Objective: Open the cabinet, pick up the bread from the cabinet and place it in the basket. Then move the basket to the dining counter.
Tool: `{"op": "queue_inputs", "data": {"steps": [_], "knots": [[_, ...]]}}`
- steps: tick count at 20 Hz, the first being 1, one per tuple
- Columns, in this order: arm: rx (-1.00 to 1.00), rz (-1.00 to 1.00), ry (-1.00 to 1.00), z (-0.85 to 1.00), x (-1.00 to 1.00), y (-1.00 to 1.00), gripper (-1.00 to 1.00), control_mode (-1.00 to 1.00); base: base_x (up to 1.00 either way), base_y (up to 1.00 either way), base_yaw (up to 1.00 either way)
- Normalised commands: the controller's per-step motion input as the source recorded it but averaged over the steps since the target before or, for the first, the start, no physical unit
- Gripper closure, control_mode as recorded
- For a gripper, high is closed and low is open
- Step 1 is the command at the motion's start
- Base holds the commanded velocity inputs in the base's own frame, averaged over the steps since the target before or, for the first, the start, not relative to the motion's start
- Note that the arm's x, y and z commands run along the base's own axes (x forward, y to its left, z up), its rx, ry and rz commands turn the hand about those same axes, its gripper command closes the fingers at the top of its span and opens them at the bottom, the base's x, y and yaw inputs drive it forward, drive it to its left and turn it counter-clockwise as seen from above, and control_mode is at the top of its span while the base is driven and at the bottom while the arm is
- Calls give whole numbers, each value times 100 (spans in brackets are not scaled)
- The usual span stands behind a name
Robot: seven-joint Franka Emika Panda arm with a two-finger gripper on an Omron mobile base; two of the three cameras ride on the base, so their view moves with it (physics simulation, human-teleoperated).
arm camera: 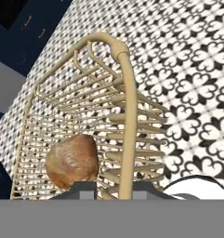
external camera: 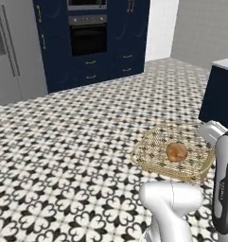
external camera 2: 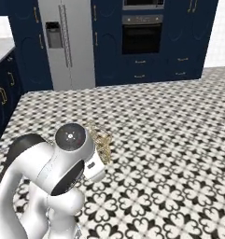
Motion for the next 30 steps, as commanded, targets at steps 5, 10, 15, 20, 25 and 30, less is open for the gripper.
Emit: {"op": "queue_inputs", "data": {"steps": [5,10,15,20,25,30], "knots": [[0,0,0,0,0,0,100,100,38,-8,-43],[0,0,0,0,0,0,100,100,68,-23,-46],[0,0,0,0,0,0,100,100,61,-10,-46],[0,0,0,0,0,0,100,100,21,0,-32],[0,0,0,0,0,0,100,100,43,-1,-28],[0,0,0,0,0,0,100,100,100,0,-9]]}}
